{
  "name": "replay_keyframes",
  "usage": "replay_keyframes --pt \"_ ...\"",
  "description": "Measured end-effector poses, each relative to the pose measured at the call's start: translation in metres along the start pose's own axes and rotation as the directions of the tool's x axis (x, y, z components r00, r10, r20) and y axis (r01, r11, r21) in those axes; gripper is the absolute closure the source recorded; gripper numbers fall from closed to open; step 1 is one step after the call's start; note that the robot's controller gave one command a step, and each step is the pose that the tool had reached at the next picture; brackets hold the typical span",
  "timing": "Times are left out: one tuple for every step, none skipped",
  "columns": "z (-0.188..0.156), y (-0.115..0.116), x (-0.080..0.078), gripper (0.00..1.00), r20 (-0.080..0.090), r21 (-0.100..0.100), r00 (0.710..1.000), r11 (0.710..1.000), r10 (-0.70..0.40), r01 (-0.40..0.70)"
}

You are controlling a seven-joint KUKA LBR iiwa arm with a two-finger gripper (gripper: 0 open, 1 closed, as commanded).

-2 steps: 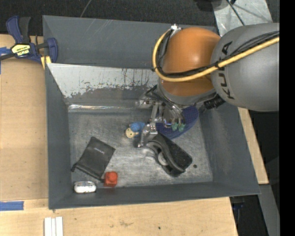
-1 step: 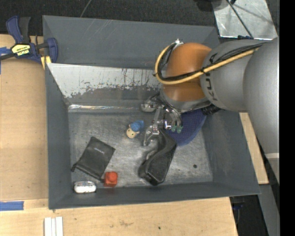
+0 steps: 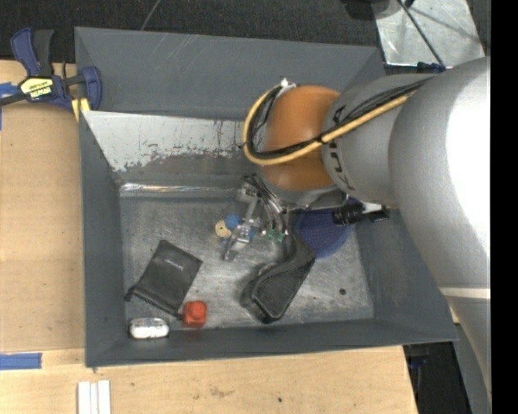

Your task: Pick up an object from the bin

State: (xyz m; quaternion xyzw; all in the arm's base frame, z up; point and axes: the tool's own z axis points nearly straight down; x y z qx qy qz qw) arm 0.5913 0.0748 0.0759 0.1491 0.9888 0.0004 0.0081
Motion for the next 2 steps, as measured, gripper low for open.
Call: replay_keyframes --pt "-0.003 0.001 -0.003 1.0 0.01 -0.005 1.0 1.0 -0.001 0.001" --pt "-0.145 0.024 0.004 1.0 -0.006 -0.003 0.963 0.963 -0.27 0.27"
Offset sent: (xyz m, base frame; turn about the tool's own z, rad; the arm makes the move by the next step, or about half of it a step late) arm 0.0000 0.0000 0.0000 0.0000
